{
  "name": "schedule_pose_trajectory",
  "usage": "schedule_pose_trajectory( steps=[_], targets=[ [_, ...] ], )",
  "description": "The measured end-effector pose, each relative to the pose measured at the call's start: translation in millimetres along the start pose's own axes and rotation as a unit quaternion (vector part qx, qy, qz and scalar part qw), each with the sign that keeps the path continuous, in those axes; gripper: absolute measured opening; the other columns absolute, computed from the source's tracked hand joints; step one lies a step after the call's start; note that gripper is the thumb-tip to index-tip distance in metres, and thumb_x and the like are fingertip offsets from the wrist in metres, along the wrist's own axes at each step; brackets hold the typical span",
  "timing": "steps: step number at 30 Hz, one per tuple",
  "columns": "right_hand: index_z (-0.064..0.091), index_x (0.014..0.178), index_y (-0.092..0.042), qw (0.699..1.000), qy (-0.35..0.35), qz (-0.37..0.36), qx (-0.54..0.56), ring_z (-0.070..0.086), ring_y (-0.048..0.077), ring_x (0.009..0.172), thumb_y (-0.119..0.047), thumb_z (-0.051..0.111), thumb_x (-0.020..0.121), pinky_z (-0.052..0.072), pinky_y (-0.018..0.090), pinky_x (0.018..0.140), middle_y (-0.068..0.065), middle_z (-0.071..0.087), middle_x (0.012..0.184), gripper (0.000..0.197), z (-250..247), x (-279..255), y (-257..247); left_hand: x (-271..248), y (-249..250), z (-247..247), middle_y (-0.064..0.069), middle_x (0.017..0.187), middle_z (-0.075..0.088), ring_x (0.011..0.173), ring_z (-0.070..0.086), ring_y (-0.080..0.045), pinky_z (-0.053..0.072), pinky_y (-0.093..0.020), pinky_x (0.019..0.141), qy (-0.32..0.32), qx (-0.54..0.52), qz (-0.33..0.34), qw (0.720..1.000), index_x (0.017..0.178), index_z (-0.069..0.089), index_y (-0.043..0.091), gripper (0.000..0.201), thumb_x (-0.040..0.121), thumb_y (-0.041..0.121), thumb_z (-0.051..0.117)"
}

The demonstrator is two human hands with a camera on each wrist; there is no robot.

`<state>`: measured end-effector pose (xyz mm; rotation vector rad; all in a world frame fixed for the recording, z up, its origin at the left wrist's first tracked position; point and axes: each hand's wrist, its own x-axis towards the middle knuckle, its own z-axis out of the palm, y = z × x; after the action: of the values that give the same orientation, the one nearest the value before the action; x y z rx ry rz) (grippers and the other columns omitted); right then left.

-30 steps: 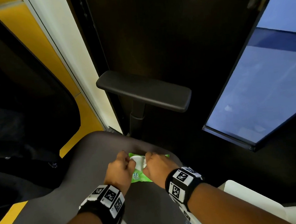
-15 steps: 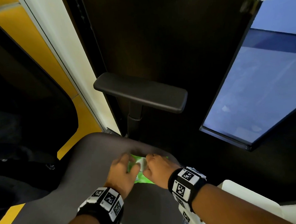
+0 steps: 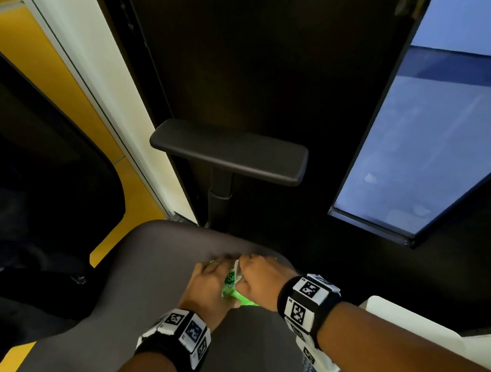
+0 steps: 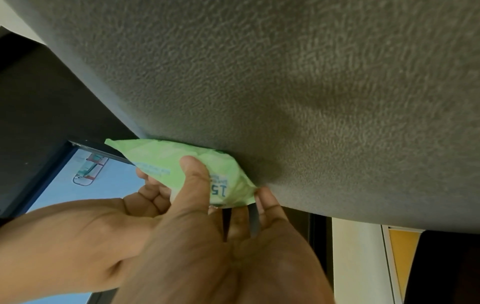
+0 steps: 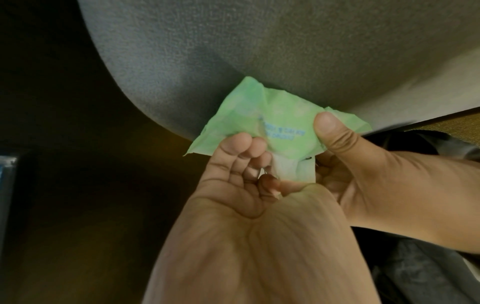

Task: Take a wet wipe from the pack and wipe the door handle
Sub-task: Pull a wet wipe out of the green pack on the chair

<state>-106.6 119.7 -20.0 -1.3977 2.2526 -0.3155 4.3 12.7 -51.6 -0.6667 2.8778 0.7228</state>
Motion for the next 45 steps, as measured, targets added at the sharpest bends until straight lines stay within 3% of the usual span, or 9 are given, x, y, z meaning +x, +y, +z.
schedule_pose_trajectory(
  steps=[10,16,18,23,28,34,36,39,45],
  targets=[
    [0.046,0.103,-0.005,0.999,0.010,-0.004,0.030,0.057,0.032,0.094,-0.023,0.044,0.089,0.041,0.034,0.069,0.016,0.057,0.106,0.023,-0.5,-5.9,11.3,0.2,2.4,-1.6,0.010,0.142,0.045,0.126,0.034,-0.015,0.023,-0.017,0.102,-0.009,-0.019,-0.020,1.000,0.139,0.040,0.027,0.080,0.068,0.029,0.078],
    [0.052,0.094,-0.018,0.991,0.025,0.029,0.128,0.056,0.017,0.084,-0.035,0.053,0.085,0.048,0.032,0.072,-0.001,0.053,0.097,0.019,0.3,-12.7,20.8,-0.2,3.1,-3.4,0.009,0.138,0.045,0.129,0.037,-0.019,0.019,-0.017,0.100,0.004,0.002,-0.012,1.000,0.131,0.048,0.031,0.071,0.065,0.042,0.072],
    [0.055,0.093,-0.024,0.990,0.024,0.035,0.137,0.059,0.015,0.082,-0.044,0.057,0.079,0.053,0.033,0.072,-0.002,0.057,0.099,0.024,2.1,-12.8,26.4,-0.9,3.9,-3.7,0.004,0.125,0.054,0.115,0.049,-0.021,0.030,-0.021,0.094,0.037,-0.019,-0.014,0.999,0.120,0.057,0.030,0.060,0.063,0.047,0.066],
    [0.057,0.093,-0.018,0.992,0.034,0.012,0.120,0.060,0.020,0.086,-0.034,0.053,0.090,0.053,0.037,0.078,0.005,0.059,0.099,0.018,5.1,-13.6,29.2,-6.9,15.0,-13.8,0.001,0.105,0.062,0.086,0.064,-0.025,0.054,-0.039,0.071,0.088,-0.094,-0.001,0.992,0.105,0.045,0.036,0.037,0.079,0.014,0.060],
    [0.056,0.099,-0.014,0.991,0.015,0.018,0.128,0.059,0.024,0.098,-0.030,0.050,0.095,0.049,0.038,0.085,0.009,0.061,0.106,0.017,7.0,-12.3,29.1,-9.8,25.2,-18.7,0.002,0.129,0.054,0.095,0.064,-0.030,0.052,-0.040,0.074,0.051,-0.035,0.019,0.998,0.109,0.040,0.041,0.046,0.081,0.007,0.051],
    [0.058,0.095,-0.018,0.981,0.015,0.042,0.189,0.063,0.021,0.091,-0.031,0.055,0.093,0.052,0.037,0.081,0.001,0.063,0.089,0.013,8.0,-11.5,27.3,-5.4,34.7,-18.4,0.002,0.151,0.029,0.113,0.058,-0.029,0.048,-0.036,0.089,-0.016,0.044,-0.054,0.997,0.112,0.061,0.025,0.028,0.087,0.035,0.056],
    [0.059,0.090,-0.026,0.975,0.025,0.051,0.217,0.065,0.016,0.085,-0.028,0.058,0.088,0.055,0.040,0.081,-0.006,0.065,0.084,0.003,10.3,-12.4,27.3,-4.4,33.4,-16.8,-0.001,0.151,0.032,0.112,0.058,-0.033,0.048,-0.038,0.089,-0.003,0.035,-0.048,0.998,0.112,0.063,0.023,0.025,0.089,0.032,0.054],
    [0.055,0.086,-0.036,0.967,0.042,0.063,0.245,0.064,0.011,0.076,-0.017,0.055,0.073,0.056,0.039,0.079,-0.011,0.060,0.069,0.022,11.2,-16.0,28.4,-5.6,27.1,-13.5,-0.005,0.144,0.043,0.104,0.062,-0.037,0.050,-0.040,0.083,0.038,-0.004,-0.031,0.999,0.104,0.068,0.021,0.019,0.088,0.024,0.057],
    [0.061,0.095,-0.029,0.972,0.030,0.062,0.224,0.065,0.011,0.078,-0.021,0.058,0.076,0.057,0.037,0.078,-0.008,0.065,0.077,0.020,14.7,-16.9,26.9,-8.3,17.2,-12.1,0.000,0.133,0.057,0.101,0.065,-0.031,0.050,-0.035,0.084,0.070,-0.099,-0.033,0.992,0.085,0.070,0.026,0.013,0.085,0.029,0.058]
  ],
)
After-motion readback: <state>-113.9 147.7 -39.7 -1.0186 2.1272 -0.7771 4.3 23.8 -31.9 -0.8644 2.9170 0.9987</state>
